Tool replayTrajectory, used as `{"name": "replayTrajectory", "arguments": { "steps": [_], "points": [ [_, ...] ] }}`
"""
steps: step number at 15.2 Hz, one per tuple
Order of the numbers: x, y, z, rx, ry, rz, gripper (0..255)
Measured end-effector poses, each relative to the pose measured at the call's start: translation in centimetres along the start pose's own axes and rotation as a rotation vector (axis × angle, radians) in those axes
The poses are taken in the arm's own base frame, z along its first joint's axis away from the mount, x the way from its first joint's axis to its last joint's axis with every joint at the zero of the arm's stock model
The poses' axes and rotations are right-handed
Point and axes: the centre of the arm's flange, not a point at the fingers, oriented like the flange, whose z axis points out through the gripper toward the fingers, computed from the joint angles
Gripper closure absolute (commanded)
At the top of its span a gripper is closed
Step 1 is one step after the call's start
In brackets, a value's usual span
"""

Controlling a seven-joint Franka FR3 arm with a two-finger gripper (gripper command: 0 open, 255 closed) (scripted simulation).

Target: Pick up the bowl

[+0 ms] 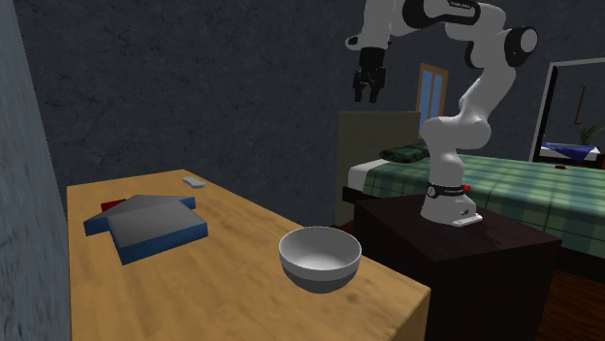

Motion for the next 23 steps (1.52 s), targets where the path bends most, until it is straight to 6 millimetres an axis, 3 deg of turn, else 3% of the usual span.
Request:
{"name": "replayTrajectory", "arguments": {
  "steps": [2, 5, 23],
  "points": [
    [0.3, -0.2, 0.3, 0.002, -0.001, 0.0, 0],
    [2.4, -1.4, 2.7, 0.015, -0.009, -0.004, 0],
    [16.1, -10.5, 19.8, 0.106, -0.059, -0.022, 0]
  ]
}}
